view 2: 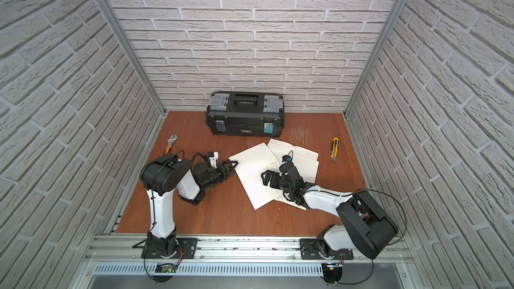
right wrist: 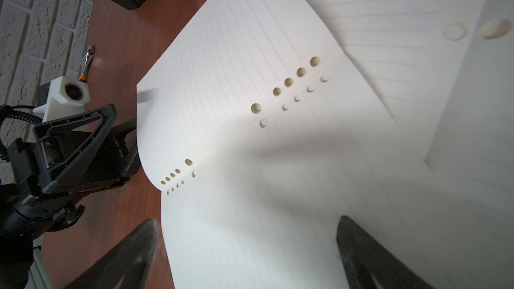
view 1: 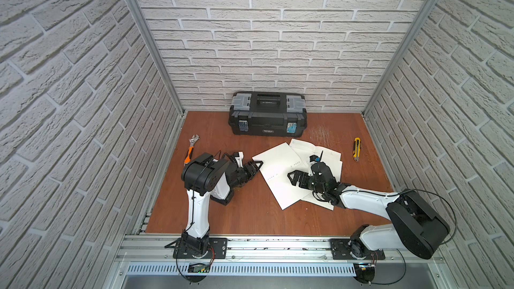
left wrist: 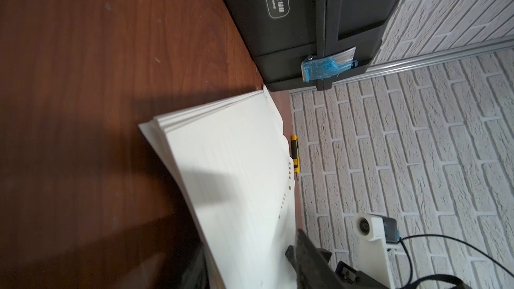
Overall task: Close the notebook
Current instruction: Close the notebook at the center of the board.
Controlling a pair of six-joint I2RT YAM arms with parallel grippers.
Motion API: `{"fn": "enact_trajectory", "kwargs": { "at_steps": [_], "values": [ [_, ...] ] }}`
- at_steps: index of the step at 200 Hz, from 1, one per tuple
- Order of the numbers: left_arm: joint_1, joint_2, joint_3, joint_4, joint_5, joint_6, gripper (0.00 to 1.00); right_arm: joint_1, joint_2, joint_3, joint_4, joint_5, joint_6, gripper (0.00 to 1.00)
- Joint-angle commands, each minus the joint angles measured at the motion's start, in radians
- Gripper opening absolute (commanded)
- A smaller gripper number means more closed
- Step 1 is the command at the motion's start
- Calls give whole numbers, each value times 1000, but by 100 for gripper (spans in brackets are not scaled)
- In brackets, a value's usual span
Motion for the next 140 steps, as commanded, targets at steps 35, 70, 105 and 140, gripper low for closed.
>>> {"fn": "enact_trajectory", "kwargs": {
  "at_steps": [35, 70, 105, 140],
  "values": [
    [-7, 79, 53, -146, 75, 93, 19, 6, 4, -32, -18, -2, 7, 100],
    [-17, 65, 76, -183, 79, 114, 0, 5, 11, -34, -8, -4, 8, 100],
    [-36, 11, 53, -194, 60, 147, 0, 7, 7, -24, -10, -7, 3, 100],
    [-74, -136, -5, -306, -26, 239, 0, 7, -40, 2, -64, -3, -30, 100]
  ]
}}
